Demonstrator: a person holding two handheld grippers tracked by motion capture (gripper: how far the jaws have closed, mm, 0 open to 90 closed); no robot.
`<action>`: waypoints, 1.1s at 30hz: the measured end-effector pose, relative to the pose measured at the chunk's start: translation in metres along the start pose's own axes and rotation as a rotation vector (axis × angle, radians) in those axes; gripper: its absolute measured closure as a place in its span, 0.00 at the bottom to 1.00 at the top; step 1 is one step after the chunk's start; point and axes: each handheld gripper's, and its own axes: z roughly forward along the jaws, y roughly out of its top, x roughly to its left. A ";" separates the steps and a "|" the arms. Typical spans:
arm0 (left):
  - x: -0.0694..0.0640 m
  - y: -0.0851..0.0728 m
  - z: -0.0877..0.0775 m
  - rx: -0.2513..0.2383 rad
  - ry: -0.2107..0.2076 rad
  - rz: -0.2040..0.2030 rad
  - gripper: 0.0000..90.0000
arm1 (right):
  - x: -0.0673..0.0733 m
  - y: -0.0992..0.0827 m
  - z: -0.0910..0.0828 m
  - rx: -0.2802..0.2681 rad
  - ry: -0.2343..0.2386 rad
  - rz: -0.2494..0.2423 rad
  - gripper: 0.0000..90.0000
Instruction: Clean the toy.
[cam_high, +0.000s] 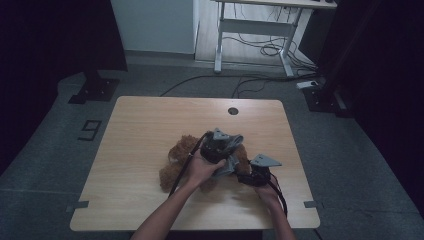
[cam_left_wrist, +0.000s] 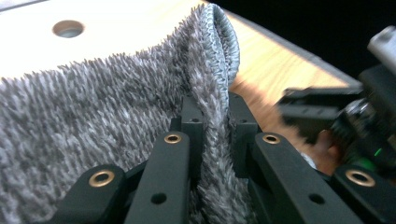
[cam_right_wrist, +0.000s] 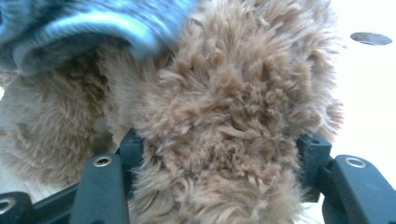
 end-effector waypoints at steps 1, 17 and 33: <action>0.005 -0.004 -0.005 0.007 0.026 -0.001 0.89 | -0.001 0.000 0.000 0.002 0.002 0.008 0.44; 0.070 -0.049 -0.080 -0.013 0.135 -0.081 0.89 | -0.004 -0.002 0.000 -0.011 0.022 0.030 0.44; 0.105 -0.100 -0.087 0.075 0.206 -0.184 0.89 | -0.006 -0.003 0.000 -0.014 0.034 0.054 0.44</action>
